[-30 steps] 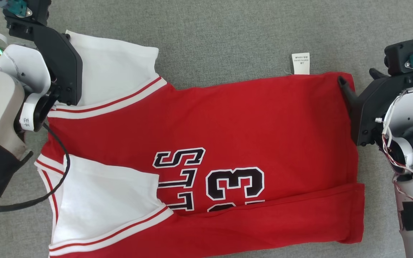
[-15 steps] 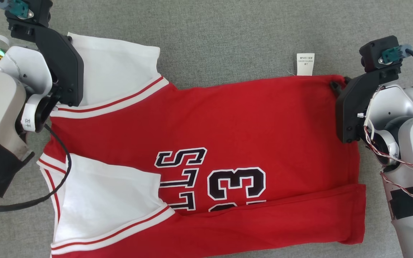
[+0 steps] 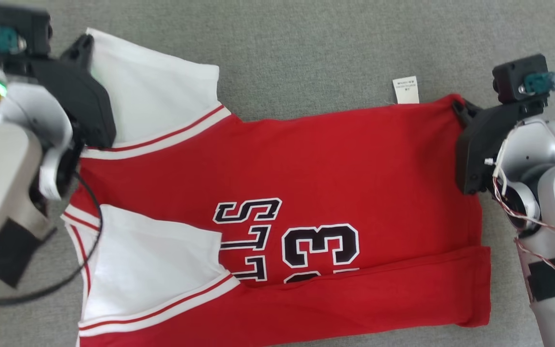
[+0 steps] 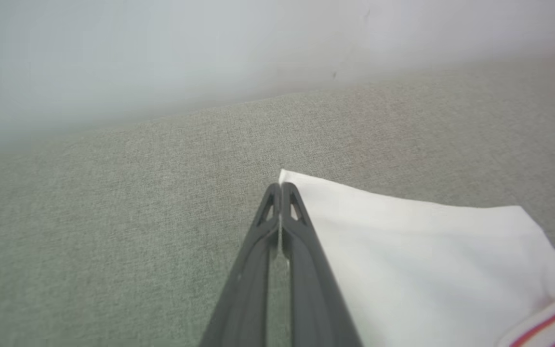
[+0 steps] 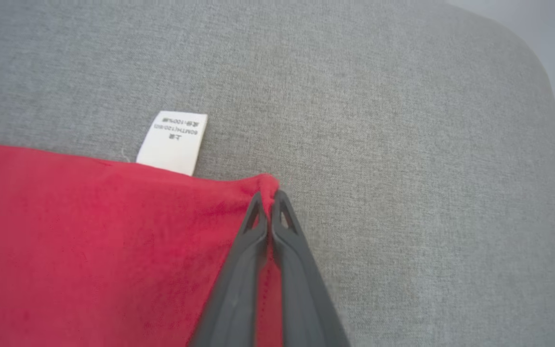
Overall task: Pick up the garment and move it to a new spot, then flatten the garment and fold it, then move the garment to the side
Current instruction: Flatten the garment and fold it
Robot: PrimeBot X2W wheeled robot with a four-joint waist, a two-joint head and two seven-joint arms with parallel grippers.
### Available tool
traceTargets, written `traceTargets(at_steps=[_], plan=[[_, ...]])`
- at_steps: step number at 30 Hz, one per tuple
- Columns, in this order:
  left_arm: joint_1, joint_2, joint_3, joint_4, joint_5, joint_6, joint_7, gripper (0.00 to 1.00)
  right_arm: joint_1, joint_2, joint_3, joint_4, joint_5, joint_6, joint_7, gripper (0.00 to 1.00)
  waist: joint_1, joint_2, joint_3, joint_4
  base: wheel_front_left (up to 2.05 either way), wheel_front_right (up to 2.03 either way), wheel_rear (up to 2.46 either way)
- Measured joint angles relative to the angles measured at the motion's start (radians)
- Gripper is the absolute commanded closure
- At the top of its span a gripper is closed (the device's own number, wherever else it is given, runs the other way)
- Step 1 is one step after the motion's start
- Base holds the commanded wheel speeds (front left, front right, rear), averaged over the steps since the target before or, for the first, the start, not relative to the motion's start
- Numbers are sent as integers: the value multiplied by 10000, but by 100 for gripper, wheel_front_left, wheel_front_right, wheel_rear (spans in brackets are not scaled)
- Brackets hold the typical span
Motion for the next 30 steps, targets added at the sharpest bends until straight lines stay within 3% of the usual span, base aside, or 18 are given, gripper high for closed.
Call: traceTargets(at_steps=[13, 22, 25, 30], plan=[[2991, -385, 453, -2370, -33, 1151, -3131, 100, 2158, -629, -708, -1429, -130, 0, -1499, 100, -2, -1, -997, 736, 0, 0, 0], [5318, -435, 731, -4161, -667, 1755, -4019, 100, 3547, -1388, -583, -1843, -209, 0, -2443, 100, -2, -1, -1723, 1243, 0, 0, 0], [6119, -234, 811, -4619, -909, 1914, -4075, 100, 4062, -1657, -541, -1873, -130, 0, -2336, 100, -2, -1, -1919, 1368, 0, 0, 0], [7328, -121, 671, -5246, -1281, 2111, -3996, 100, 4611, -2679, 290, -1990, 123, 0, -1893, 100, -3, -2, -2213, 1460, 0, 0, 0]])
